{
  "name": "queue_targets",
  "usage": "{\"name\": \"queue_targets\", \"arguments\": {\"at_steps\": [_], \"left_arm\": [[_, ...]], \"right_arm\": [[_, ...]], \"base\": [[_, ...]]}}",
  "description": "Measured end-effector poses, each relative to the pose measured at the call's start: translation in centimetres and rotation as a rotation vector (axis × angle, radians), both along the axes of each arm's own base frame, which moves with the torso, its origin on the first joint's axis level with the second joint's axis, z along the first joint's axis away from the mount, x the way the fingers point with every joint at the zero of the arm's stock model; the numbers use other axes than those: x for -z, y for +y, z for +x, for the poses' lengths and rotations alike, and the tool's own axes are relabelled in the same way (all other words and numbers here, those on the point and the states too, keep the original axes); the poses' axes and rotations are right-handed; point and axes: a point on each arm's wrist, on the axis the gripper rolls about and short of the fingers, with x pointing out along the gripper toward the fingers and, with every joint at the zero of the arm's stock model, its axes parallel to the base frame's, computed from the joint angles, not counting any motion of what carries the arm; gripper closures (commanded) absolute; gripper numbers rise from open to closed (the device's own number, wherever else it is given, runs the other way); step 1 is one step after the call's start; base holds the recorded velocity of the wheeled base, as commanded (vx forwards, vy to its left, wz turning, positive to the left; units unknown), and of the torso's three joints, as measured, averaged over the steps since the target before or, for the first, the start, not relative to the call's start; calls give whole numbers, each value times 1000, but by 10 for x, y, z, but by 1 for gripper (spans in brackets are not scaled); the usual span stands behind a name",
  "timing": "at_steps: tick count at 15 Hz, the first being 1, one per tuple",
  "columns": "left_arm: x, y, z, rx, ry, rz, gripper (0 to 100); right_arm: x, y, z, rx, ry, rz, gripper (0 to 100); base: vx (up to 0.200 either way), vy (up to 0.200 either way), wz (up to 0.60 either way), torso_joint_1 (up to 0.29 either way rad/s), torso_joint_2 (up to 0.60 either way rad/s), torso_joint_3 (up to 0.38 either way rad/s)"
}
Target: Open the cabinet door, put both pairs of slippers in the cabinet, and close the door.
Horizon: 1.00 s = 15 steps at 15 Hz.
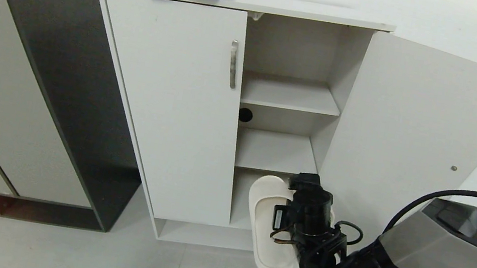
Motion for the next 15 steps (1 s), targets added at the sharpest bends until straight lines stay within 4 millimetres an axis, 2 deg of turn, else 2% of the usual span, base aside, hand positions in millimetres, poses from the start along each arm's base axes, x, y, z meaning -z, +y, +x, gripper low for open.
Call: {"name": "queue_targets", "arguments": {"at_steps": [4, 8, 13, 15], "left_arm": [[0, 0, 0, -1, 0, 0, 100], [0, 0, 0, -1, 0, 0, 100], [0, 0, 0, -1, 0, 0, 100], [0, 0, 0, 0, 0, 0, 100]], "right_arm": [[4, 4, 6, 52, -39, 9, 100], [-5, 4, 2, 30, -200, 42, 100], [21, 9, -3, -5, -157, -7, 100], [28, 9, -3, -7, -144, -11, 100]], "base": [[0, 0, 0, 3, 2, -131], [0, 0, 0, 0, 0, 0], [0, 0, 0, 0, 0, 0], [200, 0, 0, 0, 2, 0]]}}
